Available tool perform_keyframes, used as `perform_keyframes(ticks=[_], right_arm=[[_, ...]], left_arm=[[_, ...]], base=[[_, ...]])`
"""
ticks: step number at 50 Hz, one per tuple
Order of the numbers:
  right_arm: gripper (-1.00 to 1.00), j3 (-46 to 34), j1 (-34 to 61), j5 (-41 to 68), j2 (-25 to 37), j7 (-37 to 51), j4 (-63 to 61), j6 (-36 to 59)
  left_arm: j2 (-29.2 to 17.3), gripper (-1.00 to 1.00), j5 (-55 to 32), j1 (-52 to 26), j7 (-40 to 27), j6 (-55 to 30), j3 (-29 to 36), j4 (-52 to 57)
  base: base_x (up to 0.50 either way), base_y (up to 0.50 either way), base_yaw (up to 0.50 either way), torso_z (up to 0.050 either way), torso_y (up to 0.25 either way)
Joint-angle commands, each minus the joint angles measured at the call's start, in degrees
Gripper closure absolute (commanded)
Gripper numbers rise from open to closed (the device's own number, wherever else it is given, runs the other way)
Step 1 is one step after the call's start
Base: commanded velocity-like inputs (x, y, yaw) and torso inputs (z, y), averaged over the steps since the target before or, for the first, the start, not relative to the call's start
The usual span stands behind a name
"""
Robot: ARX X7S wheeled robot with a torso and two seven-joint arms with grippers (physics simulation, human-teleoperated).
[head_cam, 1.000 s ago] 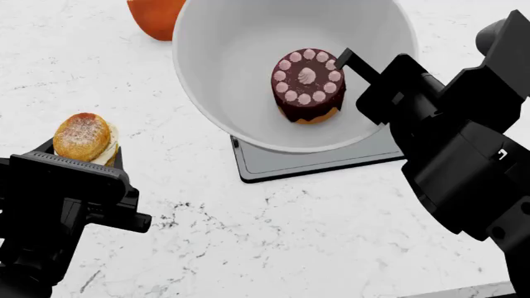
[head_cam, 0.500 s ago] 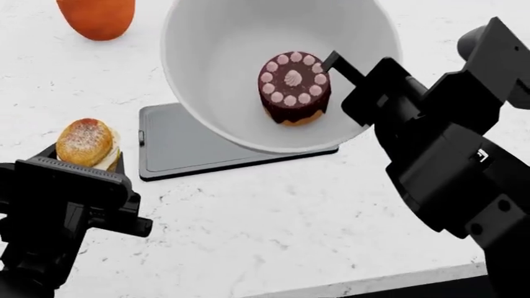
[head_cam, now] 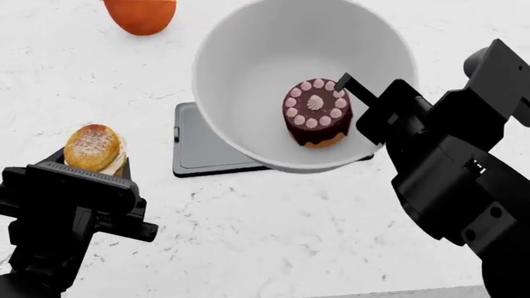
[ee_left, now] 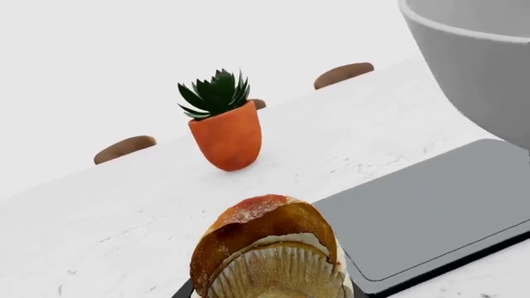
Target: Pick up the bowl with cake and place it on the tray. Pick up the cupcake and place it on the tray.
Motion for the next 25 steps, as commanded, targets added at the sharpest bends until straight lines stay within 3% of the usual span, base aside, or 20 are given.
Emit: perform_keyframes(ticks=[1, 25], right_arm=[[1.0, 0.2, 0.0, -1.3, 0.6, 1.1, -0.3, -0.3], [1.0, -0.7, 0.8, -4.5, 0.8, 0.7, 3.1, -1.7]], left_arm=[[-0.1, 1.0, -1.0, -0.5, -1.0, -0.3, 0.3, 0.4], [-0.4, 1.0, -0.9, -1.9, -1.2, -3.0, 1.8, 2.6]], base=[[0.0, 0.0, 0.5, 0.0, 0.0], [0.0, 0.0, 0.5, 0.0, 0.001]])
